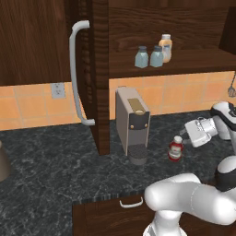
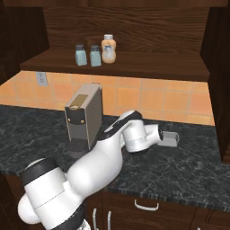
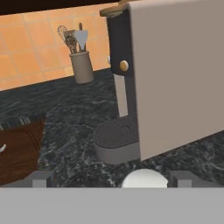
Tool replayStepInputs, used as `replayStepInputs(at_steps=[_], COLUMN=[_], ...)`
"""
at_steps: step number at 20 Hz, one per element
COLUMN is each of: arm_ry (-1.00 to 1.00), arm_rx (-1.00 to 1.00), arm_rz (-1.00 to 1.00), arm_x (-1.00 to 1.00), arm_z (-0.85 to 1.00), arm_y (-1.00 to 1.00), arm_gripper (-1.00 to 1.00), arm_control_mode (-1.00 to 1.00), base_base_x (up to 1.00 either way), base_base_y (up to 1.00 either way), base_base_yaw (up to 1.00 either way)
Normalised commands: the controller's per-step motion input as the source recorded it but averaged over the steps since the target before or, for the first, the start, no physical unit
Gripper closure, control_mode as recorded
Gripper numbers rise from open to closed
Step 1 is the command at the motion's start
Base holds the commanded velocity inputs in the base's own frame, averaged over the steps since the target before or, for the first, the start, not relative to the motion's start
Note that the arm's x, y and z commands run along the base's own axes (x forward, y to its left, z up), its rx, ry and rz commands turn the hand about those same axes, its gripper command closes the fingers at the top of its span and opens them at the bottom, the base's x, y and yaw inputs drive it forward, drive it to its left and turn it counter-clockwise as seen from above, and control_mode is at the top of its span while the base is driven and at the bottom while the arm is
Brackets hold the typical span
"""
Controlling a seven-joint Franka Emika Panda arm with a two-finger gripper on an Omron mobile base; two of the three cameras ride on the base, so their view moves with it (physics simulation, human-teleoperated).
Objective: Put the shaker and condiment bottle from the counter next to their counterparts in the cabinet.
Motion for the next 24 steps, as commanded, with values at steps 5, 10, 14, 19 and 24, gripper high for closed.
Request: replayStepInputs(at_steps=[5, 10, 14, 19, 24], arm_ry=[0.00, 0.00, 0.00, 0.00, 0.00], arm_rx=[0.00, 0.00, 0.00, 0.00, 0.00], arm_rz=[0.00, 0.00, 0.00, 0.00, 0.00], arm_x=[0.05, 0.00, 0.00, 0.06, 0.19], arm_z=[-0.09, -0.28, -0.15, -0.04, 0.00], arm_y=[0.00, 0.01, 0.00, 0.00, 0.00], arm_gripper=[-1.00, -1.00, -1.00, -1.00, -1.00], arm_control_mode=[-1.00, -1.00, -1.00, -1.00, -1.00], base_base_x=[0.00, 0.00, 0.00, 0.00, 0.00], base_base_y=[0.00, 0.00, 0.00, 0.00, 0.00], base_base_yaw=[0.00, 0.00, 0.00, 0.00, 0.00])
